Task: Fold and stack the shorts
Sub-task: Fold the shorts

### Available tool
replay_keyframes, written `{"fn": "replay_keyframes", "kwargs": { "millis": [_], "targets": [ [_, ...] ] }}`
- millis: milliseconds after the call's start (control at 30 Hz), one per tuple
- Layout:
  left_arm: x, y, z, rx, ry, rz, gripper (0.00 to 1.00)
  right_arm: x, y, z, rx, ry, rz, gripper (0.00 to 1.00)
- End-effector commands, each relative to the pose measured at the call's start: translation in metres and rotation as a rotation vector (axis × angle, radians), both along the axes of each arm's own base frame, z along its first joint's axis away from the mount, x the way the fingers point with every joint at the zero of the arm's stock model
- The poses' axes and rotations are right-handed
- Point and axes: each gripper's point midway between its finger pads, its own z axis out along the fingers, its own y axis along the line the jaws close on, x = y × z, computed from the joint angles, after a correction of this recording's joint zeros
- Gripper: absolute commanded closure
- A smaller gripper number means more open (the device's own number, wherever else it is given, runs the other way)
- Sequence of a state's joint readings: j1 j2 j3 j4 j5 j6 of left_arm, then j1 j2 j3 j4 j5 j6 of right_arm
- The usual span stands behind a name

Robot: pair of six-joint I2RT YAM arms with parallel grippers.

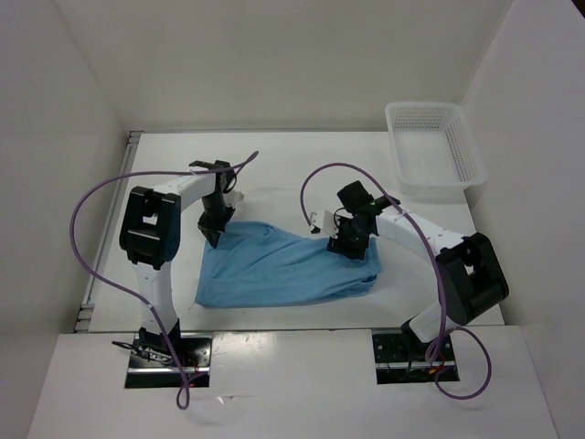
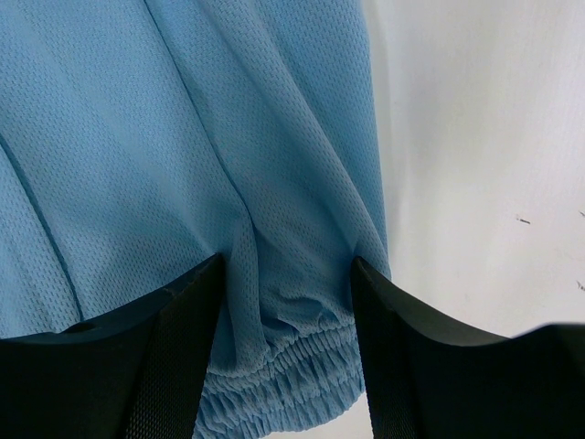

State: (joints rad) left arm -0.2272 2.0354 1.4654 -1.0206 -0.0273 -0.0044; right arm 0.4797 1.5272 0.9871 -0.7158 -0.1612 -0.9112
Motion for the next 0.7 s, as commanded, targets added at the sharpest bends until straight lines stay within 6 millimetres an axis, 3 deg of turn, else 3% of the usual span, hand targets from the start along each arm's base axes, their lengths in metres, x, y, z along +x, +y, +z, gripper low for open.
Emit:
{"fn": "replay_keyframes", "kwargs": {
  "millis": [0,133,300,367,500,667],
  "targets": [
    [-0.010,-0.001,-0.006,-0.009,0.051,-0.002,0.94,0.009,0.002,-0.003,0.014,-0.036,0.012,0.37],
    [0.011,-0.004,0.006,-0.011,-0.014,-0.004,1.00,0.007,-0.001,-0.006,-0.001,-0.035,0.019,0.37],
    [0.043,-0.007,0.051,-0.015,-0.142,-0.004,1.00,0.004,-0.005,-0.012,-0.018,-0.033,0.033,0.37],
    [0.043,-0.008,0.060,-0.024,-0.138,-0.004,1.00,0.004,-0.005,-0.014,-0.022,-0.025,0.034,0.36],
    [0.042,-0.006,0.059,-0.009,-0.128,-0.005,1.00,0.005,-0.004,-0.018,-0.035,-0.037,0.060,0.36],
    [0.046,0.019,0.053,0.047,-0.119,0.038,1.00,0.009,-0.013,-0.019,-0.073,-0.068,0.044,0.36]
  ]
}}
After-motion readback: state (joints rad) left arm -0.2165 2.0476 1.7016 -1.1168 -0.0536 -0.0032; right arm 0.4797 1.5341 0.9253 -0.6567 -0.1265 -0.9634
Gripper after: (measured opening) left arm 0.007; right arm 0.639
